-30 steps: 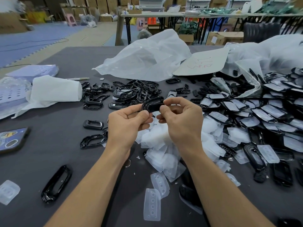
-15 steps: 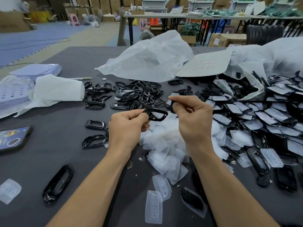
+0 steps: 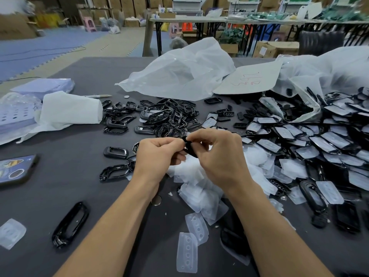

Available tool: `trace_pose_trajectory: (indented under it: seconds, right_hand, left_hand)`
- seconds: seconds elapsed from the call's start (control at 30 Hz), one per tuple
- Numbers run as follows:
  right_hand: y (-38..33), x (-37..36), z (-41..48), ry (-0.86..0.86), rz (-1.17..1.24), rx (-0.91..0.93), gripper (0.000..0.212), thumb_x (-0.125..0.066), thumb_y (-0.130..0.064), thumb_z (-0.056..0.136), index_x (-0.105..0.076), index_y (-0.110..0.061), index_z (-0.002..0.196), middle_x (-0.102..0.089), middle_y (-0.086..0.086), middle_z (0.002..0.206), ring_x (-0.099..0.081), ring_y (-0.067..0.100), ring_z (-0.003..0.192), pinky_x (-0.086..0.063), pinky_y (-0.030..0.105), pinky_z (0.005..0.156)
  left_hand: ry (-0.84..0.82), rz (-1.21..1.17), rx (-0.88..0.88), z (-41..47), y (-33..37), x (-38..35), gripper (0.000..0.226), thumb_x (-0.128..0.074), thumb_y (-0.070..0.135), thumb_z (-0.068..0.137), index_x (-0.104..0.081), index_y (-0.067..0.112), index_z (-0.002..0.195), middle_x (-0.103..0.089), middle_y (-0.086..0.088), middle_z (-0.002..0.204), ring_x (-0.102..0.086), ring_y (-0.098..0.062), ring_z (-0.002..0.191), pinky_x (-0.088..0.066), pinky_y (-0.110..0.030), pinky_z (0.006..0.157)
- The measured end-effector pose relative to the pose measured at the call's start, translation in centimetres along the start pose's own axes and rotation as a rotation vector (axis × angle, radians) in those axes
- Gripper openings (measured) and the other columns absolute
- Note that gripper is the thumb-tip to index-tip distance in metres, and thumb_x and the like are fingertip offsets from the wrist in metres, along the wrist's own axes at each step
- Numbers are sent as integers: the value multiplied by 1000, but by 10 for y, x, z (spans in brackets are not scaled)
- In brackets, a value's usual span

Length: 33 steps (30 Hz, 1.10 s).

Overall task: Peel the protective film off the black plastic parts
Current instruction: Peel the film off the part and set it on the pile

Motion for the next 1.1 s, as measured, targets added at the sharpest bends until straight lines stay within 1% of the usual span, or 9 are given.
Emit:
trace_pose_trajectory:
  seconds: [0.1, 0.2, 0.33, 0.43, 0.57, 0.73, 0.9, 1.0, 1.1]
  right_hand:
    - [3, 2, 0, 8, 23, -25, 23, -75, 1, 85, -83, -20, 90, -75, -15, 83, -65, -4, 77, -47, 8, 74]
    - [6, -4, 0, -19, 56, -48, 22, -74, 0, 84, -83, -20, 87, -76, -12, 81, -65, -1, 75, -49, 12, 72]
    - [8, -4, 0, -5, 73, -45, 21, -73, 1, 87, -83, -17, 88, -75, -11, 84, -64, -4, 77, -46, 8, 74]
    - [5, -3, 0, 16, 48, -18, 21, -72, 1, 88, -81, -17, 90, -74, -9, 86, -62, -3, 77, -44, 8, 75]
    - [6, -4, 0, -6, 41, -18, 19, -74, -2, 87, -82, -19, 90, -75, -10, 83, -65, 1, 77, -49, 13, 74]
    - [-1, 0, -2, 24, 28, 23, 17, -78, -4, 85, -83, -19, 89, -77, -8, 82, -68, 8, 73, -57, 31, 72]
    - [-7, 7, -5, 127, -90, 60, 16, -86, -10, 79, -80, -19, 91, -72, -7, 83, -58, 8, 74, -53, 30, 74]
    - [5, 6, -5, 121, -62, -59, 18, -83, -23, 84, -78, -20, 101, -72, -8, 86, -60, 8, 77, -52, 29, 78]
    - [30, -5, -5, 24, 212, -312, 20, -80, -19, 86, -79, -25, 104, -77, -7, 81, -70, 9, 71, -57, 27, 72]
  left_hand:
    - [18, 7, 5, 1, -3, 1, 19, -74, 9, 87, -84, 16, 73, -76, -16, 72, -68, -19, 62, -58, -33, 68]
    - [-6, 34, 3, -1, -3, -2, 20, -72, 12, 91, -84, 19, 76, -77, -15, 73, -70, -20, 66, -58, -34, 70]
    - [-26, 56, -40, -2, 3, -5, 24, -69, 7, 93, -84, 15, 77, -77, -15, 74, -71, -17, 66, -59, -25, 64]
    - [-6, 104, -82, -1, 6, -4, 27, -68, 3, 94, -84, 16, 77, -77, -14, 73, -71, -19, 65, -60, -26, 63]
    - [-42, 38, -61, -3, 5, -7, 29, -65, 2, 95, -85, 15, 79, -77, -14, 74, -72, -17, 64, -59, -24, 62]
    - [-113, -52, 3, -3, 1, -10, 20, -69, 4, 93, -84, 12, 82, -76, -11, 73, -70, -14, 62, -56, -20, 59]
    - [-106, -28, 11, -5, 3, -8, 17, -72, -2, 87, -84, 10, 83, -75, -9, 69, -66, -10, 56, -52, -16, 55]
    - [-36, -91, 17, -4, 4, -2, 20, -73, -3, 87, -84, 10, 77, -75, -11, 70, -67, -13, 55, -53, -18, 54]
    - [48, -132, 4, -3, 5, 7, 17, -75, -1, 87, -82, 9, 76, -75, -14, 71, -69, -15, 57, -55, -20, 55]
Point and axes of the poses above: each hand's wrist, its own z-axis towards the middle knuckle, its own x-axis out of the back of the hand, y = z × x, the point moved 10 cm from there along z, towards the middle knuckle
